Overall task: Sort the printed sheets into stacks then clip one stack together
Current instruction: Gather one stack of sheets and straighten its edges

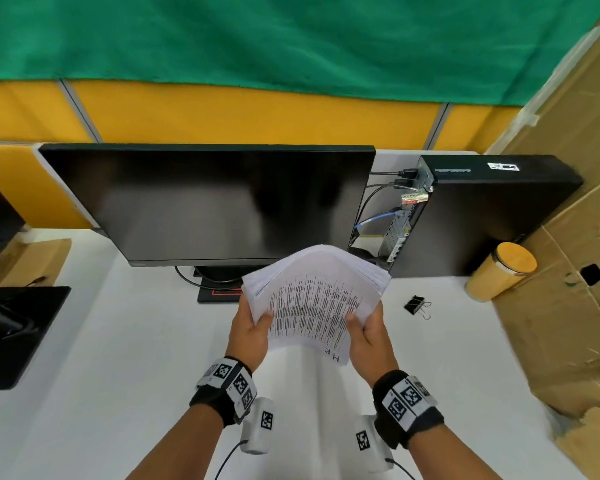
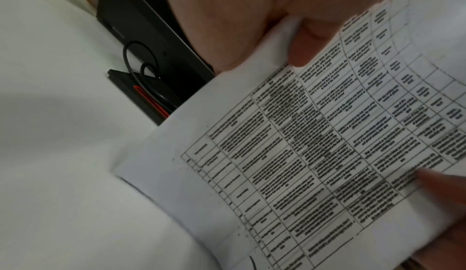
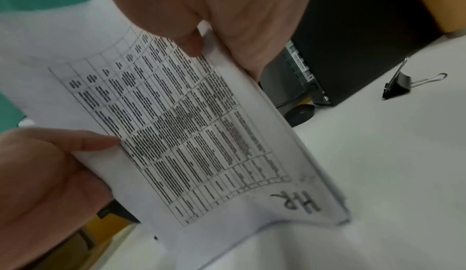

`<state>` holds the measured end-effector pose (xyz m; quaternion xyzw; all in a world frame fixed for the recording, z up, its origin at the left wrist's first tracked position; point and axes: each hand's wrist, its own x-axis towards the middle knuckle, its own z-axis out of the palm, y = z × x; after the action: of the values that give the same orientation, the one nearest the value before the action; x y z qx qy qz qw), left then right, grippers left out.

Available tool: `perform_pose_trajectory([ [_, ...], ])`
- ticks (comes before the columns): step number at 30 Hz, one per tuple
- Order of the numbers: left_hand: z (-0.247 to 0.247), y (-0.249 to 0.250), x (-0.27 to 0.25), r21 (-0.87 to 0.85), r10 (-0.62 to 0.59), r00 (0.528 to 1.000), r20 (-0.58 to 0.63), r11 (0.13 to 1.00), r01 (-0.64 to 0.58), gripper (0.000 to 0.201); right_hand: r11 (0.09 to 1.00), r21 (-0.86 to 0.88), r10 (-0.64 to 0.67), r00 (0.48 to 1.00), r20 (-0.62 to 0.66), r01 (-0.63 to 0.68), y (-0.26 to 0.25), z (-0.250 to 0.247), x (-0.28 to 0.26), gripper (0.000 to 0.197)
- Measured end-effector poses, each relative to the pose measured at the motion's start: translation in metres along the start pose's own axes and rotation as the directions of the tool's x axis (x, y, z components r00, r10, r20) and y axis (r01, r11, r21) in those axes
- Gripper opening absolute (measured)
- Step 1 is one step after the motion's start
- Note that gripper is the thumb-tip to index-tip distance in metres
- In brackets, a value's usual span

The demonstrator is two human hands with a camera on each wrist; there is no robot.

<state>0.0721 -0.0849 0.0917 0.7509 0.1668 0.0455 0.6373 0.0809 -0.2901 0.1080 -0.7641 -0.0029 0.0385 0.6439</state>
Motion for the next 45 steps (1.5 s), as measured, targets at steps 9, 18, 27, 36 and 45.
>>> perform_pose_trajectory([
  [9, 0.006, -0.009, 0.003, 0.004, -0.084, 0.996, -0.011, 0.996, 0.084, 0.041, 0.997, -0.073, 0.036, 0.999, 0.010, -0.035, 0.022, 0.003, 0.000, 0.044],
  [18, -0.012, 0.054, 0.006, -0.174, 0.289, 0.957, -0.009, 0.942, -0.286, 0.038, 0.987, 0.037, -0.148, 0.980, -0.130, 0.154, -0.030, -0.015, 0.010, 0.054],
  [27, -0.013, 0.082, 0.005, -0.157, 0.443, 0.889, -0.113, 0.876, -0.457, 0.024, 0.952, 0.071, -0.262, 0.914, -0.311, 0.298, -0.072, -0.006, 0.024, 0.008],
  [36, -0.014, 0.066, 0.007, -0.155, 0.385, 0.920, -0.071, 0.907, -0.391, 0.028, 0.944, 0.156, -0.261, 0.948, -0.184, 0.290, -0.057, -0.011, 0.022, 0.037],
  [45, -0.013, 0.023, 0.010, -0.015, 0.070, 0.997, -0.035, 0.997, -0.071, 0.047, 0.993, 0.118, -0.018, 0.995, -0.096, 0.030, -0.013, -0.003, 0.006, 0.028],
])
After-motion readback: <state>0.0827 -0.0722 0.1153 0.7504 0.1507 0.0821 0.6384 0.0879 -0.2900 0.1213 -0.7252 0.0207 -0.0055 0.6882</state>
